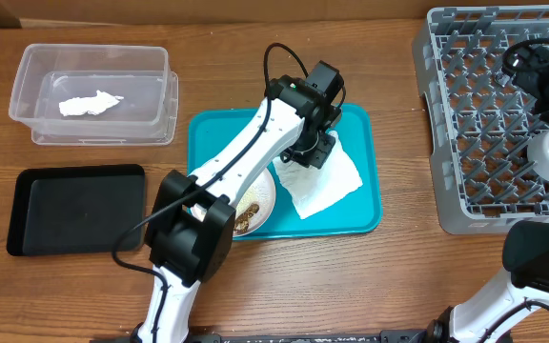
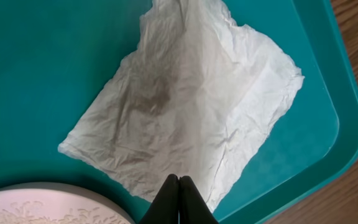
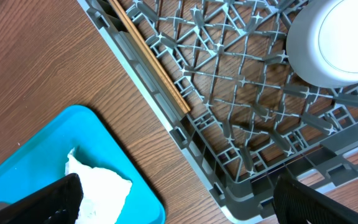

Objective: Sort waste into correct bins and load items into the dishwasher
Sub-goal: 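Push the napkin further right along the tray surface with the left gripper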

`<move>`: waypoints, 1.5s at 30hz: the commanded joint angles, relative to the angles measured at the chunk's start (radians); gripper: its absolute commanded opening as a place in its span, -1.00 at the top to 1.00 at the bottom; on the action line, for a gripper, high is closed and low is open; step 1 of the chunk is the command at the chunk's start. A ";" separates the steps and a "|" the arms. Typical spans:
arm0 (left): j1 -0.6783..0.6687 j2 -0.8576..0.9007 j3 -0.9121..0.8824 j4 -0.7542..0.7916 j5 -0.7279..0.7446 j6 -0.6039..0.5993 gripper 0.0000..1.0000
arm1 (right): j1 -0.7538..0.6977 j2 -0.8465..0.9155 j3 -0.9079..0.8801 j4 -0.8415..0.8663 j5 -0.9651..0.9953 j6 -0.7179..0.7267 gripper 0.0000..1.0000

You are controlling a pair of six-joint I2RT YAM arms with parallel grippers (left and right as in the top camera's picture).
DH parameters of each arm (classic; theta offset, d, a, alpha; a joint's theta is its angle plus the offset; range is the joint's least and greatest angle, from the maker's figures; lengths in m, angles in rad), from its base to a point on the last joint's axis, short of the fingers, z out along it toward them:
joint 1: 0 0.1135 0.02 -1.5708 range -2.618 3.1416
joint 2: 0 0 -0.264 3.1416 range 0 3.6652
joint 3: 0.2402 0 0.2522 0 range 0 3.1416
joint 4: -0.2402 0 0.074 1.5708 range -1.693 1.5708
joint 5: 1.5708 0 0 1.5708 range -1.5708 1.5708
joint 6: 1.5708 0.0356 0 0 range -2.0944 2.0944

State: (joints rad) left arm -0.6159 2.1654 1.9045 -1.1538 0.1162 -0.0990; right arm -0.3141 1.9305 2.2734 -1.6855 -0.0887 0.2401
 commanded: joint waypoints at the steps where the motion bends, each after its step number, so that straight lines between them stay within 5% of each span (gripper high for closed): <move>1: -0.006 -0.027 0.020 -0.013 0.026 -0.025 0.88 | -0.001 -0.030 -0.002 0.004 0.006 0.008 -1.00; 3: -0.011 -0.026 0.011 -0.024 0.070 -0.029 0.41 | -0.001 -0.030 -0.002 0.004 0.006 0.008 -1.00; 15: -0.151 -0.026 -0.079 -0.115 0.116 -0.030 0.37 | -0.001 -0.030 -0.002 0.004 0.006 0.008 -1.00; 19: -0.218 -0.026 -0.130 -0.074 -0.012 -0.129 0.33 | -0.001 -0.030 -0.002 0.005 0.006 0.008 -1.00; 24: -0.249 -0.026 -0.237 0.074 -0.102 -0.190 -0.01 | -0.001 -0.030 -0.002 0.004 0.006 0.008 -1.00; 32: -0.235 -0.026 -0.299 0.289 -0.204 -0.091 -0.01 | -0.001 -0.030 -0.002 0.008 0.006 0.007 -1.00; 45: -0.242 0.011 -0.312 0.321 -0.167 -0.054 0.22 | -0.001 -0.030 -0.002 0.008 0.006 0.007 -1.00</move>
State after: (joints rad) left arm -0.8509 2.1601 1.6093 -0.8364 -0.0647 -0.1867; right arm -0.3141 1.9305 2.2734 -1.6836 -0.0887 0.2394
